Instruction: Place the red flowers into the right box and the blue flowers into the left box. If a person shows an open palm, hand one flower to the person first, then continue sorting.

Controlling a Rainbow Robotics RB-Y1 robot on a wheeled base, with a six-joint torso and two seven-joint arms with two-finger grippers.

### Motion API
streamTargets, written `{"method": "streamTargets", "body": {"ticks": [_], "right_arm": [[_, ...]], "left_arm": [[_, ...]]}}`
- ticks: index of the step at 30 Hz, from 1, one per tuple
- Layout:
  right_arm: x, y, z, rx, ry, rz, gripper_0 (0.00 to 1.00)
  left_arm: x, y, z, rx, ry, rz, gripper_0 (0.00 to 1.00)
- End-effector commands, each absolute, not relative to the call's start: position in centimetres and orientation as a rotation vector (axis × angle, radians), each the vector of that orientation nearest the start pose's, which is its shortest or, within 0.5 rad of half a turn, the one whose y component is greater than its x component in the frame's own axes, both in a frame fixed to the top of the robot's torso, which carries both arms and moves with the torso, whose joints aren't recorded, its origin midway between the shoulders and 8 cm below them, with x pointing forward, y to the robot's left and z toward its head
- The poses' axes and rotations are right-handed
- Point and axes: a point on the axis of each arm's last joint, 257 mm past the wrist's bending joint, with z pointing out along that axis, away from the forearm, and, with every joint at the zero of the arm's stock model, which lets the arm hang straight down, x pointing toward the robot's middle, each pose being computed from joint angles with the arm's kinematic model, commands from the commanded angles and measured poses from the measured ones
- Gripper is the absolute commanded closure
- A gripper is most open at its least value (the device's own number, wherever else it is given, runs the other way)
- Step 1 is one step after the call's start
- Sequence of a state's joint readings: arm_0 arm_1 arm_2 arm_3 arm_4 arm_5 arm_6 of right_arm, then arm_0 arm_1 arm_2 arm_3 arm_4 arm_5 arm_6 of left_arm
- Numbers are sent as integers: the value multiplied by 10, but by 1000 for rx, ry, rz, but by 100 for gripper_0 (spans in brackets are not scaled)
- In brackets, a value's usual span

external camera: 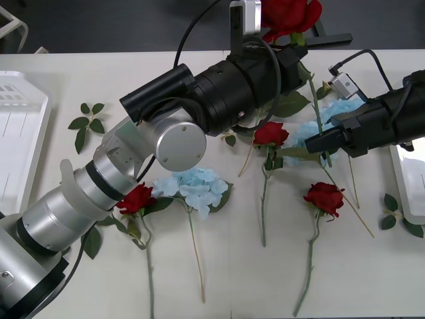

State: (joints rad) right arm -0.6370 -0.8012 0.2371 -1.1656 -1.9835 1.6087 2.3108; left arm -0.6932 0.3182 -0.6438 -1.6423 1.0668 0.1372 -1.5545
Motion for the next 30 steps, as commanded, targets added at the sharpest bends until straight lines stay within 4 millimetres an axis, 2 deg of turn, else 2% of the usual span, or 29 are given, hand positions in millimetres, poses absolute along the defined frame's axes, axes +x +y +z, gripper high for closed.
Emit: {"method": "streamTargets", "body": {"ticks": [1, 5, 6, 7, 8, 9, 20, 25, 28, 30], "right_arm": [[421, -156, -131, -1085, 2078, 1334, 100], [421, -159, -132, -1082, 2093, 1328, 100], [421, -159, -132, -1081, 2094, 1329, 100], [421, -160, -132, -1080, 2098, 1327, 100], [420, -160, -133, -1080, 2102, 1330, 100], [420, -161, -132, -1078, 2104, 1329, 100], [424, -171, -133, -1045, 2145, 1303, 100], [436, -189, -128, -937, 2200, 1270, 100], [445, -207, -126, -816, 2255, 1266, 100], [451, -221, -126, -744, 2292, 1247, 100]], "left_arm": [[489, -147, 45, 454, 1297, -1146, 100], [490, -146, 46, 453, 1291, -1143, 98], [489, -146, 46, 452, 1289, -1144, 79], [491, -144, 46, 450, 1291, -1141, 42], [492, -142, 45, 452, 1292, -1135, 18], [493, -141, 45, 454, 1293, -1130, 0], [497, -134, 43, 462, 1292, -1102, 0], [507, -120, 37, 465, 1309, -1069, 0], [517, -100, 31, 468, 1332, -1031, 0], [516, -95, 24, 483, 1359, -1024, 0]]}}
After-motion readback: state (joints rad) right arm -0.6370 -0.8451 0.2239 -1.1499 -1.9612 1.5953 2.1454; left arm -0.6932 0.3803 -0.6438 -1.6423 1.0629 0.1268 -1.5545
